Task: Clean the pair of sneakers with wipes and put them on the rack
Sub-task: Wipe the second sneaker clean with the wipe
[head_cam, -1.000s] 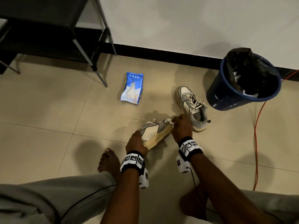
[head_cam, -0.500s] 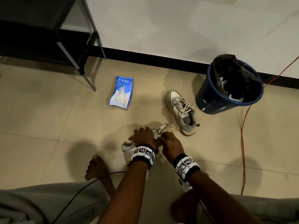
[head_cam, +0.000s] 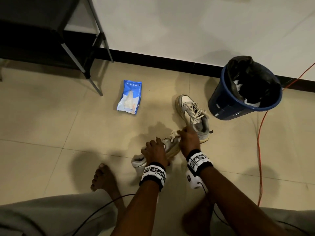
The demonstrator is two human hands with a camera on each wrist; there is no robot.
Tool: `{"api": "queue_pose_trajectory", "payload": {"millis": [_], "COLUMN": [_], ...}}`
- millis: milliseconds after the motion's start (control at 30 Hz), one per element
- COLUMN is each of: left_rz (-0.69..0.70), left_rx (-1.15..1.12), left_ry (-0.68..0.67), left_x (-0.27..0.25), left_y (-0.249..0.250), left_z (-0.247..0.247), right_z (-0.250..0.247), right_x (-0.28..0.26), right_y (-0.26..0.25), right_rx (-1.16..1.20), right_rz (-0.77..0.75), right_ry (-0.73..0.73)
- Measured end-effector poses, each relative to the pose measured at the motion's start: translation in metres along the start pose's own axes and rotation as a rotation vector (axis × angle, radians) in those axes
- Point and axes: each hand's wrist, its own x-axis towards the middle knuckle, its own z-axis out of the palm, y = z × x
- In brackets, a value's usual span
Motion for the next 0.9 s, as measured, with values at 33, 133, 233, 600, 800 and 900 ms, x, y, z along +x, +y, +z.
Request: {"api": "queue_pose_trajectory", "payload": {"millis": [33,133,233,600,800,900], "left_rz": [-0.003,0.010,0.058,0.237,0.262,0.243], "left_rx": [0.004,-0.044,-0.060,-0.215,-0.308,-0.430], "left_ry": [0.009,0.024,0.024,0.132,0.147,0.188], "left_x": [-0.003,-0.005,-0.003,-0.003,-0.013,-0.010], "left_y": [0.000,0.003,0.002,0.017,0.020,0.019], "left_z": [0.001,0.001,-0.004,-0.030,-0.020,-0.018], "right_z": [0.002,0.002,-0.014,-0.084,-0.075,-0.093], "right_x": [0.003,-0.019,-0.013,-0.032,-0.064,-0.054], "right_y": [0.001,-0.024,-0.014,0.004,-0.011,-0.008], "right_rx": [-0.022,-0.024,-0.014,-0.302,-0.335,-0.327], "right_rz": [0.004,-0.165,-0.118,-0.380,-0.479,-0.386], "right_ry": [0.009,-0.239,-0.168,0.002,-0.063,0.055]}}
